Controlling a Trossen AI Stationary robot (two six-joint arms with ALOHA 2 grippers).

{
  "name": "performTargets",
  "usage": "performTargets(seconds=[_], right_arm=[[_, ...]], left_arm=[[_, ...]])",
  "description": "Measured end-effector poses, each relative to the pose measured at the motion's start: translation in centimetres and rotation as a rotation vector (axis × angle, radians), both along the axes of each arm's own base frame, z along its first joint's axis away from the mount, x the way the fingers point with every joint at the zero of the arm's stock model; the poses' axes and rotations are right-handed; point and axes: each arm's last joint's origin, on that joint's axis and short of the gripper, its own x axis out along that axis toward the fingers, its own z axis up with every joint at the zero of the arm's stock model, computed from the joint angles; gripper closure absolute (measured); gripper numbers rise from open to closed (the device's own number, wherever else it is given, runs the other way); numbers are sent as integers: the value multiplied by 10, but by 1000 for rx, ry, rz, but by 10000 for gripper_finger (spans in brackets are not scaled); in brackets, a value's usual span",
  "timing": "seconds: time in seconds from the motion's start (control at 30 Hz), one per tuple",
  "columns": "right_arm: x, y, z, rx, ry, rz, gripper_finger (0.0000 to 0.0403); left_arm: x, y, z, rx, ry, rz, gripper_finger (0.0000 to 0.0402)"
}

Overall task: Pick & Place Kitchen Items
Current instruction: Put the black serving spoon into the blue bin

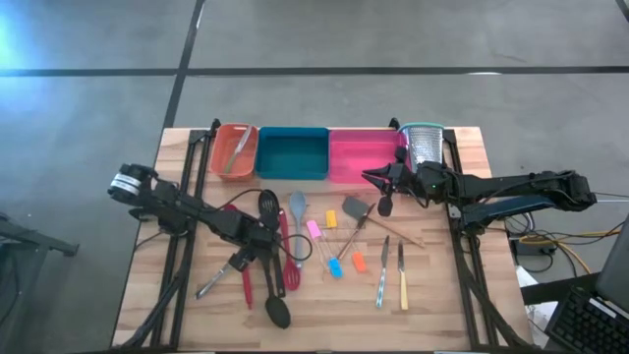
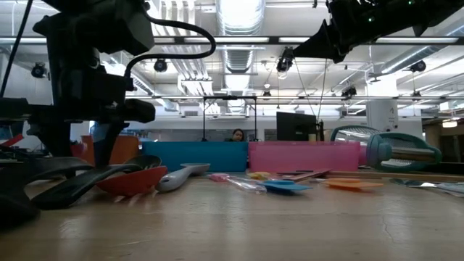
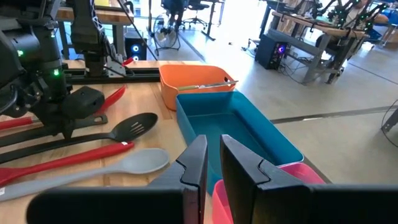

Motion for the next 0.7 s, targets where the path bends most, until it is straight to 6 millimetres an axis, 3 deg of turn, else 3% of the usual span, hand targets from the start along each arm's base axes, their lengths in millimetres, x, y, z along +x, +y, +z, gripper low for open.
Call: performTargets(seconds=[0.3,0.53,0.7], right_arm=[[0,0,0,0,0,0,364],[0,0,0,0,-1,0,364],[0,0,0,0,-1,0,364]], left_arm=[[-1,1,0,27,10,-37,379],[-1,3,1,108,10,-93,366],[0,3,4,140,13,-146,379]])
